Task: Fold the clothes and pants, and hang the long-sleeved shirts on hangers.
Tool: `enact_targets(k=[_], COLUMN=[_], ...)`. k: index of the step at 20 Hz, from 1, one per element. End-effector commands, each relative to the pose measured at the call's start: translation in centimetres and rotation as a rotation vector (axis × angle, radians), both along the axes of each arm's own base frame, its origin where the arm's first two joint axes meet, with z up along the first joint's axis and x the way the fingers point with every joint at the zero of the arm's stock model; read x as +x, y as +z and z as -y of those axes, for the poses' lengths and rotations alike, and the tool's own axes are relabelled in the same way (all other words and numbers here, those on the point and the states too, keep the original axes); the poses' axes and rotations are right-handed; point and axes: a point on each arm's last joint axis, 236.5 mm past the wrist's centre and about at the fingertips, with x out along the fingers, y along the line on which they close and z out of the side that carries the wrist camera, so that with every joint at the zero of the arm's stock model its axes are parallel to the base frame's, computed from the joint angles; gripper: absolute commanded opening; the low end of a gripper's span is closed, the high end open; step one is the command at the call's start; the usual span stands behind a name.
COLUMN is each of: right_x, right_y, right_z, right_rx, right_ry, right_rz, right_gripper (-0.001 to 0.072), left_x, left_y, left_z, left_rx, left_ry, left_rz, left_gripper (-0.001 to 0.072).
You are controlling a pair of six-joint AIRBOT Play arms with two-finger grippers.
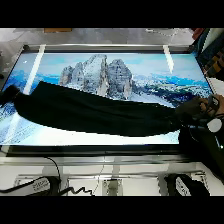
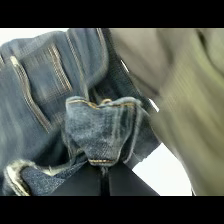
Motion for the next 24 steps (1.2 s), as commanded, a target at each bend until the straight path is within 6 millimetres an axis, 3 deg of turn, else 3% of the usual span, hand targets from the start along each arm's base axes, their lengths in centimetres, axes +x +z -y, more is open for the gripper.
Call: enact_targets(k=[1,5,8,9,10,11,12,15,18,20,24], right_x=[4.9,9.4,12.0,12.7,13.1,13.2,13.2,12.9,12.1,11.4,10.0], right_y=[0.3,2.7,2.5,2.4,2.3,2.3,2.4,2.5,2.3,1.6,0.1], right_z=[1.1,3.0,4.2,4.5,4.7,4.8,4.8,4.5,4.1,3.6,2.7], right_rx=[0.019,0.001,0.019,0.023,0.022,0.023,0.022,0.025,0.034,0.033,0.036], right_ry=[-0.057,-0.107,-0.174,-0.189,-0.197,-0.2,-0.199,-0.191,-0.18,-0.152,-0.1], right_rz=[0.136,0.258,0.32,0.346,0.361,0.365,0.366,0.353,0.318,0.272,0.179], right_gripper=[0.0028,0.0029,0.003,0.0068,0.0327,0.0652,0.0689,0.0684,0.0683,0.0684,0.0683], left_x=[6.2,9.4,10.1,10.2,10.2,10.2,10.1,9.1,5.6,1.7,-8.8], left_y=[0.2,-0.4,-2.6,-3.0,-3.0,-2.8,-2.2,0.8,2.7,2.2,-4.5], left_z=[1.6,0.9,1.5,1.7,1.7,1.7,2.1,2.2,1.3,0.0,-1.8], left_rx=[0.015,-0.05,-0.058,-0.06,-0.061,-0.064,-0.089,-0.086,-0.035,0.015,-0.011], left_ry=[-0.015,0.046,0.037,0.035,0.035,0.035,0.034,0.014,-0.034,-0.067,-0.108], left_rz=[0.055,0.092,0.066,0.06,0.059,0.063,0.07,0.09,0.014,-0.118,-0.537], left_gripper=[0.0017,0.0019,0.0026,0.0159,0.0529,0.0697,0.0695,0.0694,0.0634,0.0634,0.0623])
